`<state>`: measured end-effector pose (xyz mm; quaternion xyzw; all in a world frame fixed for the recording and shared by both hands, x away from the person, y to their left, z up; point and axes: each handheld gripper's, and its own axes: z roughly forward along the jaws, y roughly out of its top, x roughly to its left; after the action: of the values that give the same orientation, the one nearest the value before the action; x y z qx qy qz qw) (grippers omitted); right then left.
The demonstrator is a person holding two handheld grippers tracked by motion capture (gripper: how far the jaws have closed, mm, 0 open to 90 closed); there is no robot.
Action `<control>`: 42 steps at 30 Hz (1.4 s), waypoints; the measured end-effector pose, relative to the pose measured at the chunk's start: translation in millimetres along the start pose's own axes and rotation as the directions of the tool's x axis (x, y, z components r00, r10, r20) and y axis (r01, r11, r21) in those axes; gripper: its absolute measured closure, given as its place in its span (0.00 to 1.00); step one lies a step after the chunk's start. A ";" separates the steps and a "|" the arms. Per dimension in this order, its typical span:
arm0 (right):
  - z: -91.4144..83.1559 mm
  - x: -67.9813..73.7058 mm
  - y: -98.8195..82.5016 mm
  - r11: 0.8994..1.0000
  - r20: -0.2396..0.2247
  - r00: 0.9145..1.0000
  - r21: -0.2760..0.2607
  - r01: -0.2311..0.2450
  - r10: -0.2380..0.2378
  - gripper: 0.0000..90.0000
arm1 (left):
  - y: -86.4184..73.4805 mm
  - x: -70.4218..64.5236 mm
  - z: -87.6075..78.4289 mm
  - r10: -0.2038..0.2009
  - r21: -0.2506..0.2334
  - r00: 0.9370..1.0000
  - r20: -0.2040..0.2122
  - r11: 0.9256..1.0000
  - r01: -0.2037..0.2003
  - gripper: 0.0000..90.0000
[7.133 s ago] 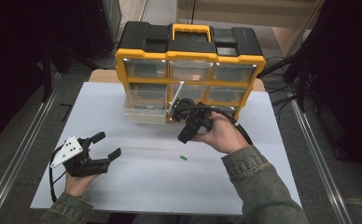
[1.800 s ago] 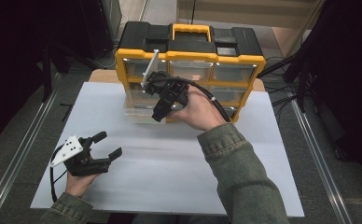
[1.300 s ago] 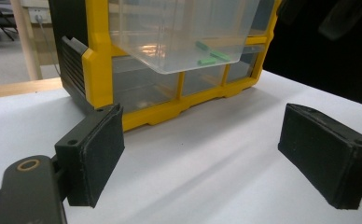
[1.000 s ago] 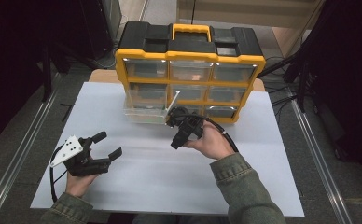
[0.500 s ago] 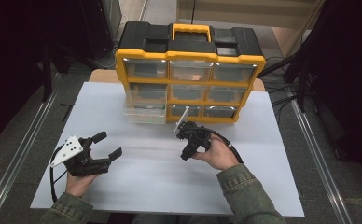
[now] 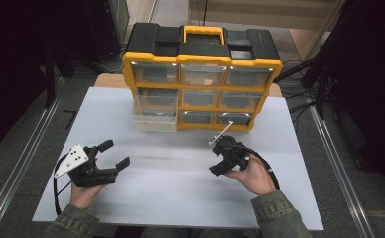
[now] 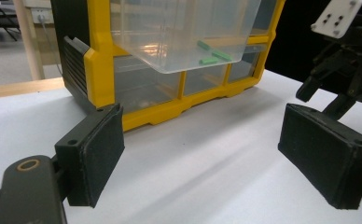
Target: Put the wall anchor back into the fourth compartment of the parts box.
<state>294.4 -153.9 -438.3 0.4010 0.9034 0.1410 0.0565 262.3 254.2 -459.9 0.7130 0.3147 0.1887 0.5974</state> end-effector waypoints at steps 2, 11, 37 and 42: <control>-1.2 -2.4 -8.8 0.999 0.010 1.000 -0.037 -0.021 0.022 0.37 | 0.1 -0.1 0.1 0.002 0.000 1.000 0.000 1.000 -0.002 0.15; -6.2 -7.6 -43.3 0.975 0.048 0.993 -0.203 -0.093 0.105 0.35 | 0.3 0.0 0.4 0.003 0.000 1.000 -0.002 1.000 -0.003 0.15; -8.8 -13.3 -136.5 0.568 0.009 0.964 -0.809 -0.149 0.265 0.24 | 1.0 -0.4 0.3 0.005 -0.003 1.000 -0.004 1.000 -0.005 0.15; -15.6 -7.9 -144.1 0.508 0.042 0.961 -0.855 -0.108 0.274 0.22 | 0.9 0.9 1.6 0.003 -0.003 1.000 0.000 1.000 -0.003 0.15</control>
<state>194.3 -255.1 -466.7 0.4312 0.6632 0.5304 0.3047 264.1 253.6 -459.4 0.7125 0.3133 0.1899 0.5985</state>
